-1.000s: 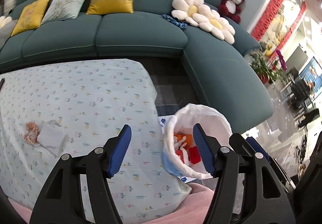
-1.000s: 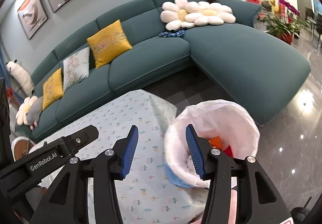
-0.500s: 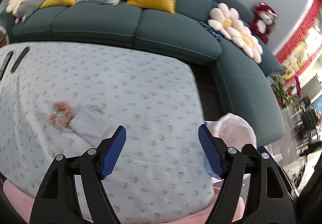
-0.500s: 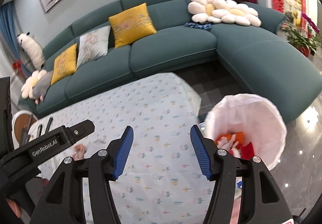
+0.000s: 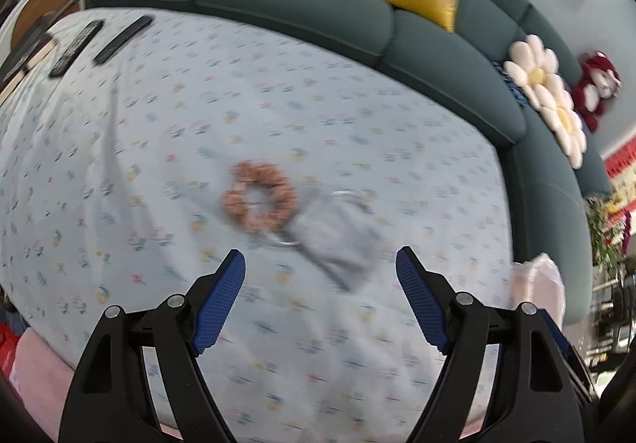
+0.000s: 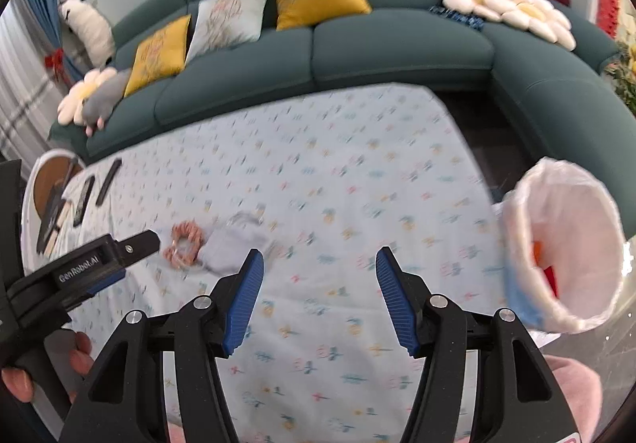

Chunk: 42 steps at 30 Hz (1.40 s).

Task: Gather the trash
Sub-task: 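Reach the left tool to the pink scrunchie while the right tool reaches the grey pouch, then grasp the pink scrunchie with the left tool while the right tool grasps the grey pouch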

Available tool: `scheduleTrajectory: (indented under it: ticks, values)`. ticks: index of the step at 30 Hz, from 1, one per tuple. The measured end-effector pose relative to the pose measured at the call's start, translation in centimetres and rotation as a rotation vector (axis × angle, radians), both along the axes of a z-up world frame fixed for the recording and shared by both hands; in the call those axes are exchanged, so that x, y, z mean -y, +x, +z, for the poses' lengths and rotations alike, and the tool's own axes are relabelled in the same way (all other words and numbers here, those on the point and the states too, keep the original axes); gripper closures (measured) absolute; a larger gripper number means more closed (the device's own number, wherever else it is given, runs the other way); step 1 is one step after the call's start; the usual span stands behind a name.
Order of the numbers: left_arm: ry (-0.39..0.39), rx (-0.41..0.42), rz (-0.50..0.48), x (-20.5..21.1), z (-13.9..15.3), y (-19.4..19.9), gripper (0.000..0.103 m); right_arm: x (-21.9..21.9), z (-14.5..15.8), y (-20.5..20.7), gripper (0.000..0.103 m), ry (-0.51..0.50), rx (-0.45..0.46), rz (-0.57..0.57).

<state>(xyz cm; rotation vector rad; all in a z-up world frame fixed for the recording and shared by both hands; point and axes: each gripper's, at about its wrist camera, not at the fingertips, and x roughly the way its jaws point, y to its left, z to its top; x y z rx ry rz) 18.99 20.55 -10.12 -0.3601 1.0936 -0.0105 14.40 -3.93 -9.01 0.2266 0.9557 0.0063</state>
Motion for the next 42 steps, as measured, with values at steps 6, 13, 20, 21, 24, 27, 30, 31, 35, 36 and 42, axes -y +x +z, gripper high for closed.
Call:
scheduleTrajectory:
  ticks: [6, 13, 20, 21, 24, 27, 30, 31, 35, 36, 42]
  values:
    - [-0.016, -0.073, 0.084, -4.8, -4.0, 1.5, 0.029, -4.8, -3.8, 2.1, 0.046, -0.04, -0.094, 0.074]
    - [-0.041, -0.129, 0.107, -6.6, -6.9, 3.5, 0.029, -8.1, -7.6, 5.4, 0.046, -0.013, -0.193, 0.091]
    - [-0.037, -0.171, 0.101, -6.6, -9.1, 6.0, 0.036, -9.8, -10.3, 8.2, 0.049, -0.034, -0.245, 0.091]
    - [-0.039, -0.18, 0.096, -6.6, -9.4, 6.2, 0.039, -9.8, -10.5, 8.4, 0.049, -0.033, -0.25, 0.088]
    - [-0.036, -0.19, 0.087, -6.2, -10.1, 6.6, 0.045, -9.7, -11.4, 9.0, 0.055, -0.025, -0.271, 0.075]
    - [-0.005, -0.171, 0.058, -5.5, -10.0, 6.7, 0.062, -9.3, -12.5, 9.4, 0.064, -0.012, -0.301, 0.063]
    - [-0.018, -0.172, 0.027, -4.8, -10.1, 6.8, 0.081, -9.5, -12.7, 9.3, 0.07, -0.037, -0.285, 0.067]
    - [-0.018, -0.171, 0.021, -4.6, -10.1, 6.8, 0.086, -9.5, -12.7, 9.2, 0.076, -0.05, -0.283, 0.07]
    - [-0.013, -0.171, -0.006, -3.2, -10.0, 6.4, 0.093, -9.0, -12.7, 8.9, 0.098, -0.021, -0.291, 0.077]
    - [-0.013, -0.17, -0.011, -2.8, -9.9, 6.2, 0.094, -8.7, -12.7, 8.7, 0.098, -0.009, -0.295, 0.077]
    - [-0.015, -0.152, -0.028, -0.8, -8.2, 5.0, 0.094, -6.8, -11.5, 6.8, 0.099, 0.018, -0.281, 0.071]
